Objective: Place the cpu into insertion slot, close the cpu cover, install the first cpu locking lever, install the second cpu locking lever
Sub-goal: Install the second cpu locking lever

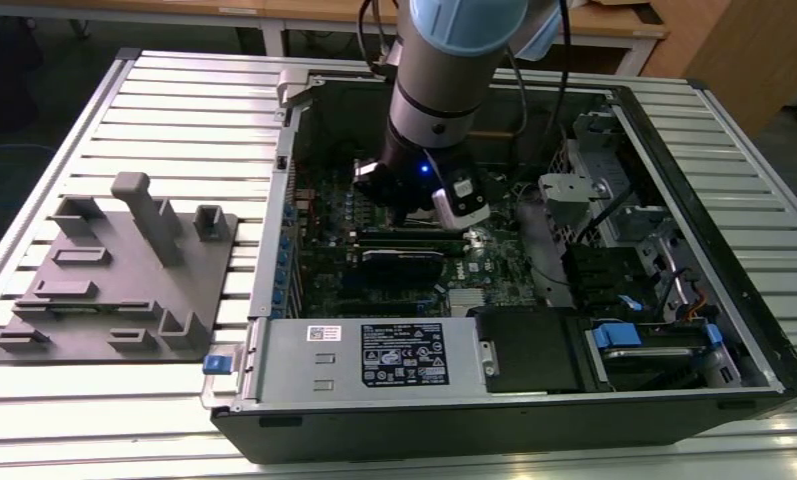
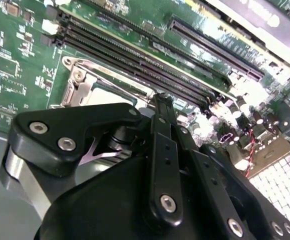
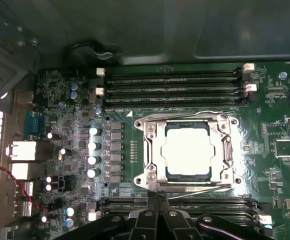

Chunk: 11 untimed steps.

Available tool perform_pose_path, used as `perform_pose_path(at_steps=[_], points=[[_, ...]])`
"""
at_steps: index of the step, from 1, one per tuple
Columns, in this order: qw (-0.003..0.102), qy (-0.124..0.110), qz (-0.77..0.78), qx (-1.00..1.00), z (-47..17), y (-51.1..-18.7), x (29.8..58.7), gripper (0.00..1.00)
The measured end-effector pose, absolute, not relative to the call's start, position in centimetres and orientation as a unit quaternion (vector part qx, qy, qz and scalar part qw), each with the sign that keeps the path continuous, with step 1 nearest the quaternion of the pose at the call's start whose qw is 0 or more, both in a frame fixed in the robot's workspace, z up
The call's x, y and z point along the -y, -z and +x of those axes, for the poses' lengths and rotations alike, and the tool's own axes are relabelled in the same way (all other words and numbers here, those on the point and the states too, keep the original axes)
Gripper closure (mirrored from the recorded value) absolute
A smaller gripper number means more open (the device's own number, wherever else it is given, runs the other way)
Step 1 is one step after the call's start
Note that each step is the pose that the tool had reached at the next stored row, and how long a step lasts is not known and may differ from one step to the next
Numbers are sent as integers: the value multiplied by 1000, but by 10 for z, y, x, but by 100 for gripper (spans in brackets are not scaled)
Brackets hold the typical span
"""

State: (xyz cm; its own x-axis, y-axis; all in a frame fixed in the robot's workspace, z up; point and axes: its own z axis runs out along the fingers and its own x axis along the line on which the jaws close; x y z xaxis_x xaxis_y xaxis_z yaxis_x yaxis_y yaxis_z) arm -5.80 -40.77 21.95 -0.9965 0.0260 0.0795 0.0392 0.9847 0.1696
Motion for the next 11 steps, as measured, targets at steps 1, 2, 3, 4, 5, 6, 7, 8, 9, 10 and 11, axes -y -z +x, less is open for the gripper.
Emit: perform_pose_path(at_steps=[1,2,3,4,5,6,7,8,9,10,11], points=[[39,88,-17,995,-59,-219,408,89],[39,91,-18,995,-59,-219,408,89],[39,94,-19,995,-60,-219,408,89],[40,96,-19,994,-60,-219,409,89],[40,99,-20,994,-60,-219,410,89],[40,101,-20,994,-61,-219,410,89],[40,102,-21,994,-61,-219,411,89],[40,104,-21,994,-62,-219,412,89],[40,105,-21,993,-62,-219,413,89],[41,107,-21,993,-62,-219,414,89],[41,109,-22,993,-62,-219,415,89]])
